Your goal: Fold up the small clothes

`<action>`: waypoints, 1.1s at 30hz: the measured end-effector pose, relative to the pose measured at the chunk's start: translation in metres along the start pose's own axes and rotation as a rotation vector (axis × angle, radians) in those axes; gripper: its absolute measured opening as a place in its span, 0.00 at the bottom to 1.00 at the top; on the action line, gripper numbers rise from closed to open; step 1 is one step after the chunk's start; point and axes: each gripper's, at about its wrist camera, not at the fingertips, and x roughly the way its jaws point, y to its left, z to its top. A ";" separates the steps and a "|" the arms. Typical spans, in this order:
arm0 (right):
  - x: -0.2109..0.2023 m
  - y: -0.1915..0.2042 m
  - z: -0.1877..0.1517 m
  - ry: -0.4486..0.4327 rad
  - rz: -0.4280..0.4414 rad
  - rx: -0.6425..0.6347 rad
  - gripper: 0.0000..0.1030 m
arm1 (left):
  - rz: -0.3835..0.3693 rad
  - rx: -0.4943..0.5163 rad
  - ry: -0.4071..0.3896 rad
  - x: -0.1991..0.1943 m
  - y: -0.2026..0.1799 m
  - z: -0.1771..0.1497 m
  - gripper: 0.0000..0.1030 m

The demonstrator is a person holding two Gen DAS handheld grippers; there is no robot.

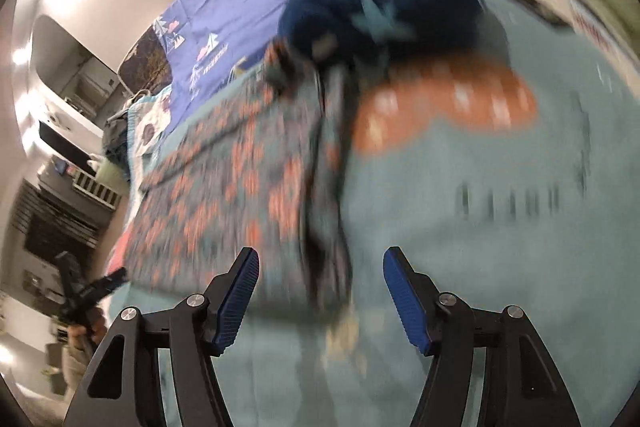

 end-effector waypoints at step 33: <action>-0.062 0.010 -0.126 0.094 -0.175 0.040 0.24 | 0.035 0.082 -0.023 -0.102 -0.033 -0.103 0.20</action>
